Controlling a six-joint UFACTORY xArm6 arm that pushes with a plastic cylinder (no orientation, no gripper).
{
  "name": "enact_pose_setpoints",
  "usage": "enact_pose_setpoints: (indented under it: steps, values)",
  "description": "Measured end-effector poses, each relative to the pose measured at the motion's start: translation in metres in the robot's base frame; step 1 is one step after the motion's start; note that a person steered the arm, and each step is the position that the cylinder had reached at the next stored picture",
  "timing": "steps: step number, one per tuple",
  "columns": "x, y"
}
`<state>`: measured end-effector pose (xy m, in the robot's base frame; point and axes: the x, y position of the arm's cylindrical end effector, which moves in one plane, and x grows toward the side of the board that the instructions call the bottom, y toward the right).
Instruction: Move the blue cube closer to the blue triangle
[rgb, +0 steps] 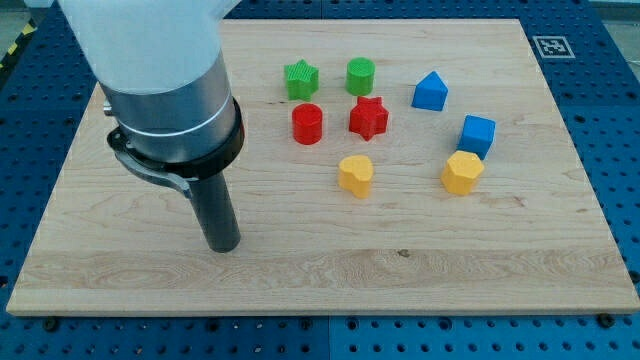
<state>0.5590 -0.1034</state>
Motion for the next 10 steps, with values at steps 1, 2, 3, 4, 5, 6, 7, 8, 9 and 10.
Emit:
enact_pose_setpoints:
  steps: [1, 2, 3, 4, 5, 6, 7, 8, 9, 10]
  values:
    - [0.0, 0.009]
    - [0.0, 0.053]
    - [0.003, 0.101]
    - [0.007, 0.153]
    - [0.011, 0.197]
    - [0.011, 0.198]
    - [0.011, 0.199]
    - [0.009, 0.217]
    - [0.004, 0.251]
    - [-0.012, 0.281]
